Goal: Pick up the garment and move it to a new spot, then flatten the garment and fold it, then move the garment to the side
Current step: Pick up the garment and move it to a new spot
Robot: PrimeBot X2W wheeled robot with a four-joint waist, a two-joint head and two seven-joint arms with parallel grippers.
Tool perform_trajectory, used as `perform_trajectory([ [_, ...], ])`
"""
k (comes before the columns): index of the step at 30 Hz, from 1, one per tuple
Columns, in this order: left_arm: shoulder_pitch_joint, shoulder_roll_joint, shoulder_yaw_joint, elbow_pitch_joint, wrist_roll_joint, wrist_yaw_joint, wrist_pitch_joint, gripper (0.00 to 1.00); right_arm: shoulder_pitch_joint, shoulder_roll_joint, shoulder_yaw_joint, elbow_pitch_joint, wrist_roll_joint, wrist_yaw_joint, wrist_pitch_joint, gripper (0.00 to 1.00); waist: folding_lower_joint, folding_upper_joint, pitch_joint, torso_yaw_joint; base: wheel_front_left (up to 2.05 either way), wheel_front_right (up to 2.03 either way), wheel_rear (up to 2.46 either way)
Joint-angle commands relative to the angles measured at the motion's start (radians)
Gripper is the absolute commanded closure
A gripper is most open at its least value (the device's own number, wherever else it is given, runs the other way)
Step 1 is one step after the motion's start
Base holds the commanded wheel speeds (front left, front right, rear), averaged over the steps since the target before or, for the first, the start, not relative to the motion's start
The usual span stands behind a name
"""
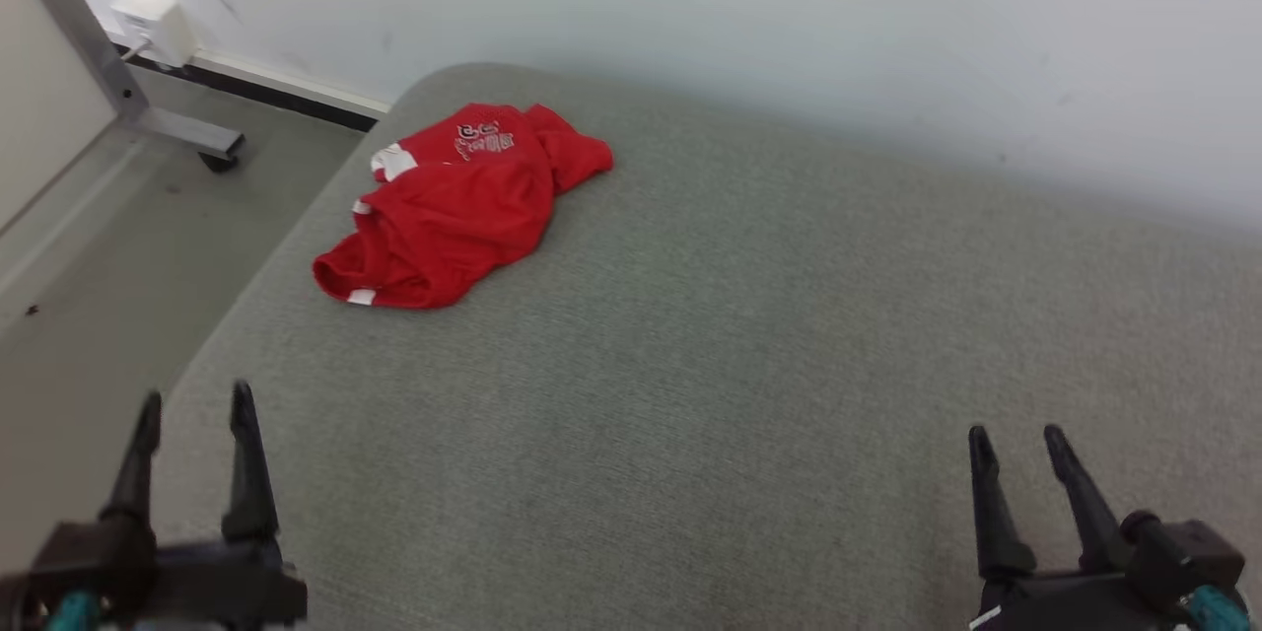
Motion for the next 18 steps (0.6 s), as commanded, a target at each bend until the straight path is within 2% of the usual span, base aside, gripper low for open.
perform_trajectory([
  [1, -0.048, 0.009, 0.002, 0.01, -0.009, -0.004, -0.003, 0.0, -0.017, -0.012, -0.009, -0.011, -0.007, -0.003, 0.002, 0.0, 0.0, -0.0001, 0.064, -0.06, 0.0, 0.0, 0.0],
  [8, -0.311, 0.071, 0.02, 0.083, -0.06, -0.007, -0.003, 0.0, -0.088, -0.051, -0.051, -0.088, -0.036, -0.003, 0.032, 0.0, 0.0, -0.0001, 0.232, -0.176, 0.0, 0.0, 0.0],
  [18, -0.662, 0.194, 0.049, 0.235, -0.105, -0.01, 0.033, 0.0, -0.144, -0.079, -0.145, -0.216, -0.072, -0.003, 0.05, 0.0, 0.0, -0.0001, 0.441, -0.312, 0.0, 0.0, 0.0],
])
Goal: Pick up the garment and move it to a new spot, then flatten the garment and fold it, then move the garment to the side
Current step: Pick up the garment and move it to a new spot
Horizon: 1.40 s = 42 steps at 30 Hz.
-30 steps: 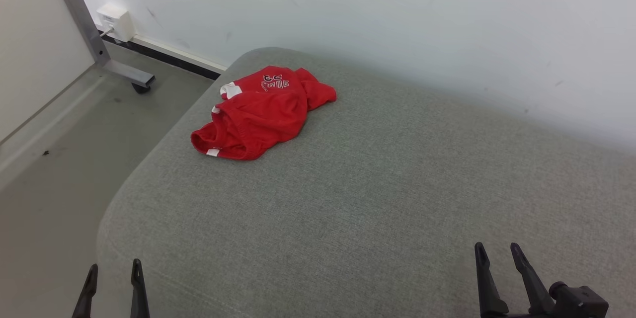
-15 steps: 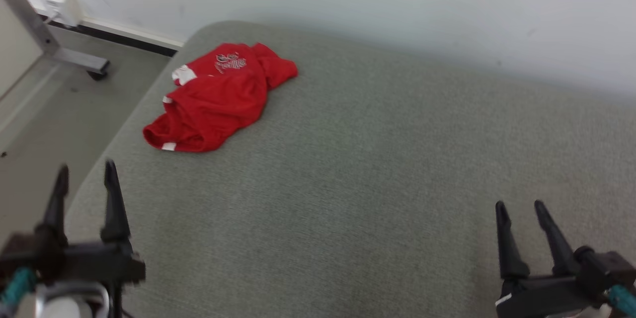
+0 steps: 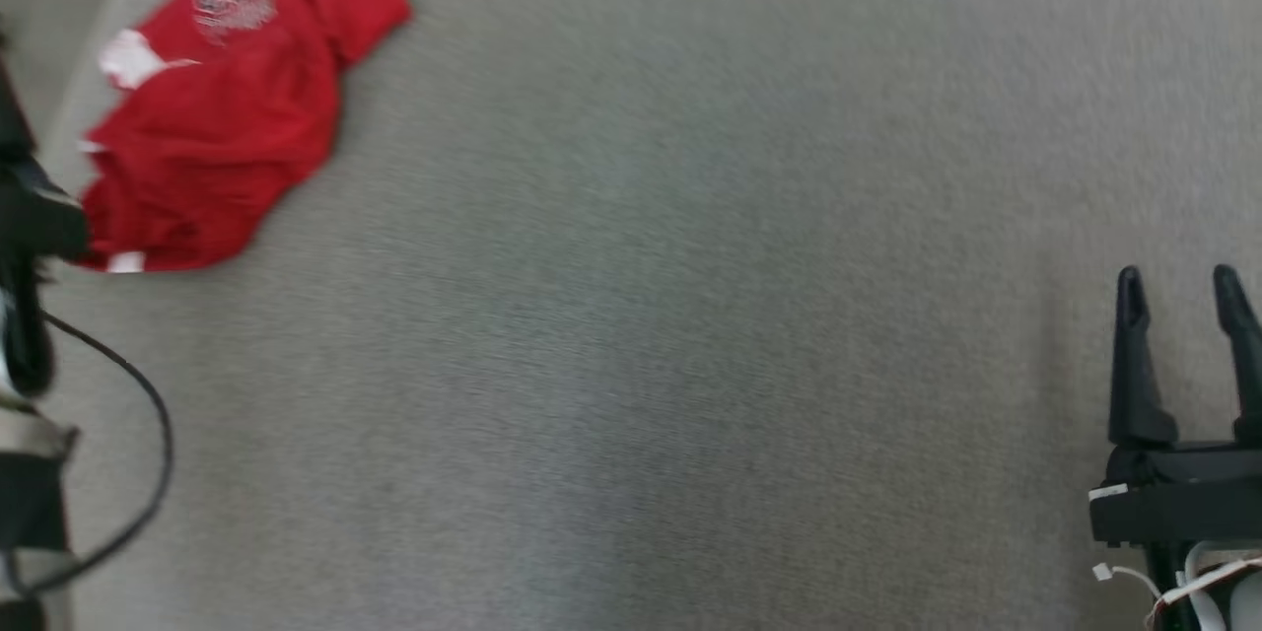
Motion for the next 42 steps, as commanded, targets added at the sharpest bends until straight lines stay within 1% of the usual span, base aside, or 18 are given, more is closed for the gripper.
perform_trajectory([
  [1, -0.039, 0.024, -0.001, 0.025, -0.009, -0.002, 0.009, 0.0, -0.018, -0.003, -0.009, -0.017, -0.009, -0.003, -0.002, 0.0, -0.0003, -0.0003, 0.154, -0.142, 0.0, 0.0, 0.0],
  [6, -0.14, 0.087, -0.008, 0.128, -0.025, -0.005, 0.047, 0.0, -0.019, 0.012, -0.032, -0.062, -0.02, -0.003, 0.003, 0.0, -0.0003, -0.0003, 0.201, -0.19, 0.0, 0.0, 0.0],
  [9, -0.189, 0.129, -0.016, 0.21, -0.028, -0.007, 0.067, 0.0, -0.02, 0.017, -0.037, -0.08, -0.028, -0.003, 0.007, 0.0, -0.0003, -0.0003, 0.221, -0.209, 0.0, 0.0, 0.0],
  [10, -0.215, 0.144, -0.027, 0.264, -0.036, -0.008, 0.079, 0.0, -0.02, 0.018, -0.042, -0.085, -0.03, -0.003, 0.007, 0.0, -0.0003, -0.0003, 0.231, -0.22, 0.0, 0.0, 0.0],
  [13, -0.244, 0.172, -0.036, 0.344, -0.048, -0.006, 0.1, 0.0, -0.022, 0.017, -0.051, -0.099, -0.033, -0.003, 0.009, 0.0, -0.0003, -0.0003, 0.241, -0.233, 0.0, 0.0, 0.0],
  [19, -0.283, 0.201, -0.069, 0.492, -0.061, -0.007, 0.152, 0.0, -0.021, 0.014, -0.062, -0.126, -0.037, -0.003, 0.02, 0.0, -0.0003, -0.0003, 0.252, -0.248, 0.0, 0.0, 0.0],
  [23, -0.305, 0.203, -0.098, 0.588, -0.088, -0.006, 0.231, 0.0, -0.02, 0.017, -0.062, -0.141, -0.044, -0.003, 0.028, 0.0, -0.0003, -0.0003, 0.247, -0.252, 0.0, 0.0, 0.0],
  [24, -0.305, 0.203, -0.098, 0.588, -0.088, -0.006, 0.231, 0.0, -0.02, 0.017, -0.062, -0.141, -0.044, -0.003, 0.028, 0.0, -0.0003, -0.0003, 0.247, -0.252, 0.0, 0.0, 0.0],
  [26, -0.307, 0.208, -0.116, 0.627, -0.089, -0.006, 0.271, 0.0, -0.018, 0.021, -0.059, -0.148, -0.045, -0.003, 0.033, 0.0, -0.0003, -0.0003, 0.243, -0.253, 0.0, 0.0, 0.0],
  [27, -0.31, 0.207, -0.122, 0.645, -0.099, -0.006, 0.291, 0.12, -0.019, 0.019, -0.059, -0.148, -0.045, -0.003, 0.033, 0.0, -0.0003, -0.0003, 0.241, -0.253, 0.0, 0.0, 0.0],
  [28, -0.313, 0.209, -0.13, 0.657, -0.101, -0.006, 0.303, 0.64, -0.021, 0.019, -0.056, -0.149, -0.045, -0.003, 0.033, 0.0, -0.0003, -0.0003, 0.24, -0.253, 0.0, 0.0, 0.0],
  [29, -0.319, 0.212, -0.138, 0.668, -0.104, -0.006, 0.312, 1.0, -0.023, 0.02, -0.053, -0.15, -0.046, -0.003, 0.034, 0.0, -0.0003, -0.0003, 0.239, -0.254, 0.0, 0.0, 0.0],
  [31, -0.326, 0.217, -0.149, 0.68, -0.116, -0.006, 0.314, 1.0, -0.025, 0.023, -0.049, -0.15, -0.048, -0.003, 0.034, 0.0, -0.0003, -0.0003, 0.235, -0.255, 0.0, 0.0, 0.0],
  [34, -0.328, 0.227, -0.171, 0.681, -0.122, -0.006, 0.268, 1.0, -0.026, 0.027, -0.043, -0.143, -0.047, -0.003, 0.029, 0.0, -0.0003, -0.0003, 0.223, -0.258, 0.0, 0.0, 0.0],
  [37, -0.349, 0.25, -0.199, 0.665, -0.103, -0.006, 0.192, 1.0, -0.034, 0.031, -0.033, -0.124, -0.038, -0.003, 0.016, 0.0, -0.0003, -0.0003, 0.199, -0.262, 0.0, 0.0, 0.0],
  [42, -0.399, 0.265, -0.248, 0.61, -0.081, -0.006, 0.049, 1.0, -0.03, 0.045, -0.015, -0.064, -0.023, -0.003, -0.013, 0.0, -0.0003, -0.0003, 0.126, -0.265, 0.0, 0.0, 0.0],
])
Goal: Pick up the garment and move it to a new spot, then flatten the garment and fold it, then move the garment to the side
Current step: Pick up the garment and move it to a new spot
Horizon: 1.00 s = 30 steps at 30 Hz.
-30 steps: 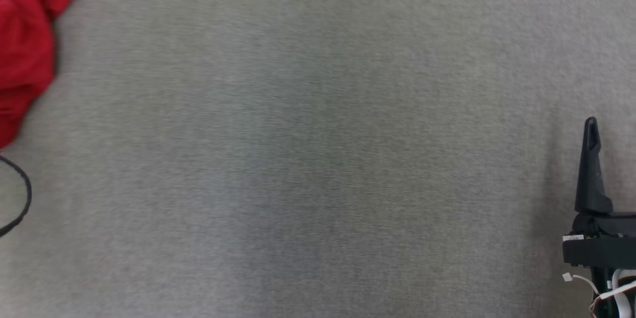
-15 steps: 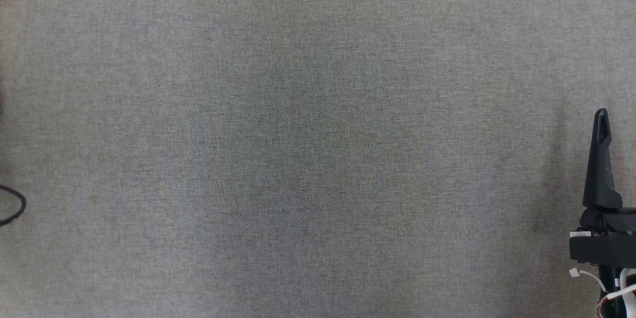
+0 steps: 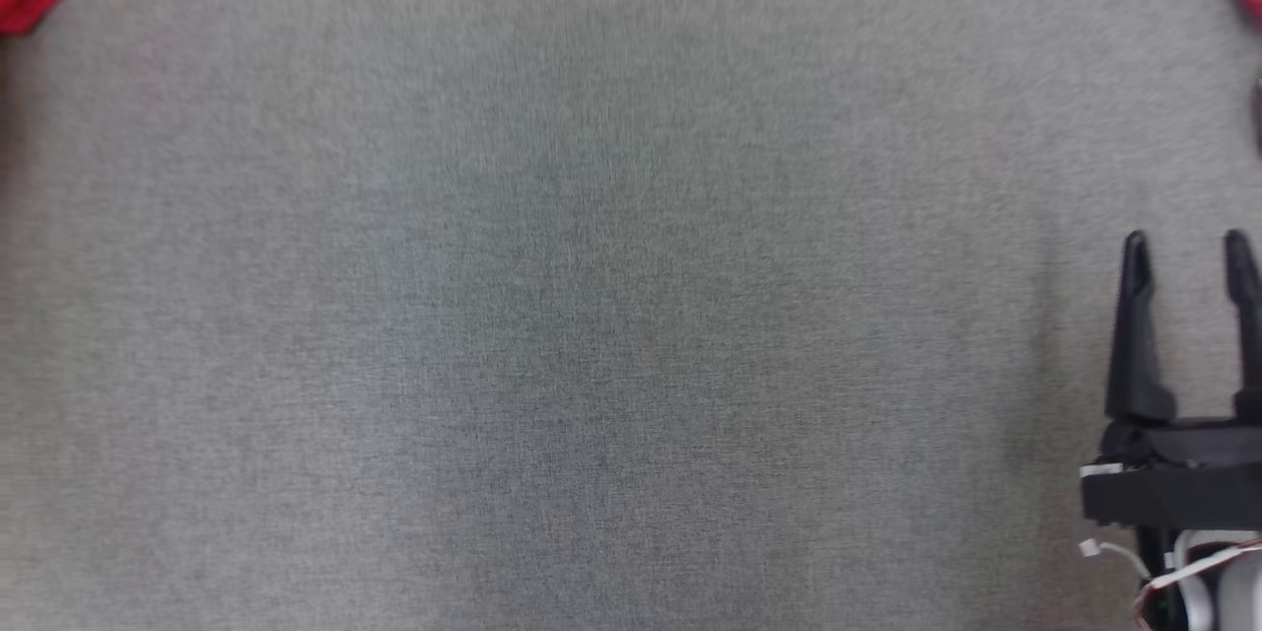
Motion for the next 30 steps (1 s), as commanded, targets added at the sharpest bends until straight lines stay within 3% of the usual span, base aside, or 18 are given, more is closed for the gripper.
perform_trajectory([
  [1, -0.019, 0.003, -0.008, -0.013, 0.009, 0.002, -0.012, 1.0, 0.005, 0.007, 0.004, 0.013, 0.013, -0.003, -0.01, 0.0, 0.0001, 0.0, -0.058, -0.005, 0.0, 0.0, 0.0],
  [8, -0.088, -0.014, -0.112, -0.165, 0.019, 0.002, -0.043, 1.0, 0.01, 0.029, 0.041, 0.113, 0.037, -0.003, -0.06, 0.0, 0.0001, 0.0, -0.178, -0.05, 0.0, 0.0, 0.0],
  [13, -0.104, -0.045, -0.185, -0.318, 0.004, 0.002, 0.008, 1.0, 0.02, 0.043, 0.058, 0.179, 0.064, -0.003, -0.09, 0.0, 0.0001, 0.0, -0.235, -0.113, 0.0, 0.0, 0.0],
  [22, -0.03, -0.164, -0.268, -0.556, -0.039, 0.028, 0.122, 1.0, 0.023, 0.053, 0.086, 0.266, 0.099, -0.003, -0.124, 0.0, 0.0001, 0.0, -0.267, -0.235, 0.0, 0.0, 0.0],
  [30, 0.131, -0.26, -0.329, -0.623, -0.066, 0.053, 0.12, 1.0, 0.028, 0.054, 0.086, 0.301, 0.118, -0.003, -0.13, 0.0, 0.0001, 0.0, -0.283, -0.278, 0.0, 0.0, 0.0],
])
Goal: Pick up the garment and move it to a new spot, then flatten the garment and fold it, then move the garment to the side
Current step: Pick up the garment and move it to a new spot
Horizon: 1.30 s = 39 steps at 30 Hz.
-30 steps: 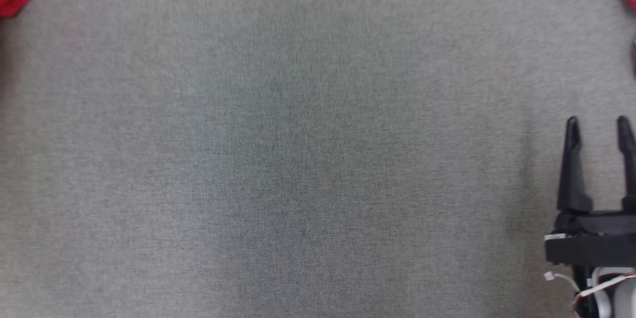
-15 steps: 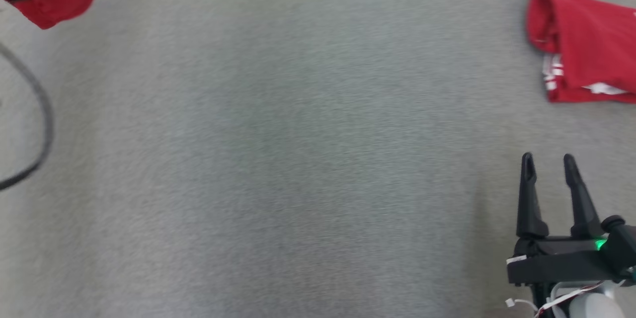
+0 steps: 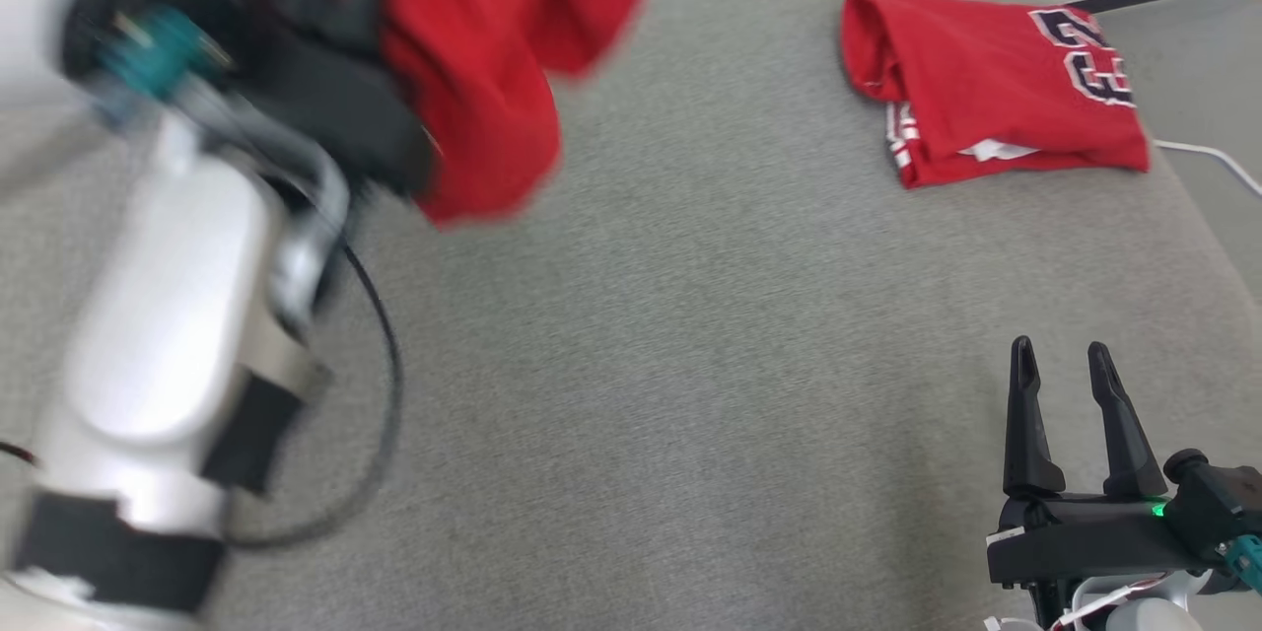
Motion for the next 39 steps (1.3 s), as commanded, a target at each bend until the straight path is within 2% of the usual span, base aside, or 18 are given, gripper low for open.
perform_trajectory([
  [1, 0.047, -0.015, -0.014, -0.008, -0.002, 0.003, -0.005, 1.0, 0.011, 0.002, -0.002, 0.005, 0.008, -0.003, -0.005, 0.0, 0.0001, 0.0001, -0.022, -0.024, 0.0, 0.0, 0.0],
  [10, 0.354, -0.089, -0.085, 0.014, -0.041, 0.04, -0.07, 1.0, 0.015, 0.002, -0.006, -0.007, 0.015, -0.003, -0.006, 0.0, 0.0001, 0.0001, -0.026, 0.004, 0.0, 0.0, 0.0],
  [17, 0.504, -0.118, -0.16, 0.092, -0.028, 0.028, -0.115, 1.0, 0.001, 0.002, 0.002, 0.0, 0.002, -0.003, -0.006, 0.0, 0.0001, 0.0001, -0.029, 0.025, 0.0, 0.0, 0.0],
  [18, 0.513, -0.122, -0.17, 0.106, -0.023, 0.027, -0.122, 0.69, -0.001, 0.002, 0.003, 0.002, 0.001, -0.003, -0.006, 0.0, 0.0001, 0.0001, -0.032, 0.028, 0.0, 0.0, 0.0],
  [19, 0.519, -0.131, -0.171, 0.118, -0.029, 0.025, -0.132, 0.0, -0.002, 0.002, 0.006, 0.004, -0.001, -0.003, -0.006, 0.0, 0.0001, 0.0001, -0.034, 0.031, 0.0, 0.0, 0.0],
  [22, 0.514, -0.14, -0.172, 0.131, -0.026, 0.019, -0.164, 0.0, -0.003, 0.002, 0.009, 0.003, -0.003, -0.003, -0.006, 0.0, 0.0001, 0.0001, -0.048, 0.043, 0.0, 0.0, 0.0],
  [26, 0.495, -0.144, -0.134, 0.09, -0.017, 0.036, -0.197, 0.0, 0.014, 0.002, 0.001, 0.001, -0.011, -0.003, -0.006, 0.0, 0.0001, 0.0001, -0.07, 0.072, 0.0, 0.0, 0.0],
  [33, 0.575, -0.092, -0.001, -0.067, 0.024, 0.073, -0.203, 0.0, 0.024, 0.0, 0.009, -0.002, -0.018, -0.003, -0.006, 0.0, 0.0001, 0.0001, -0.111, 0.129, 0.0, 0.0, 0.0],
  [39, 0.669, -0.052, 0.097, -0.149, 0.055, 0.078, -0.204, 0.0, 0.036, -0.012, 0.021, 0.002, -0.018, -0.003, -0.006, 0.0, 0.0001, 0.0001, -0.139, 0.175, 0.0, 0.0, 0.0],
])
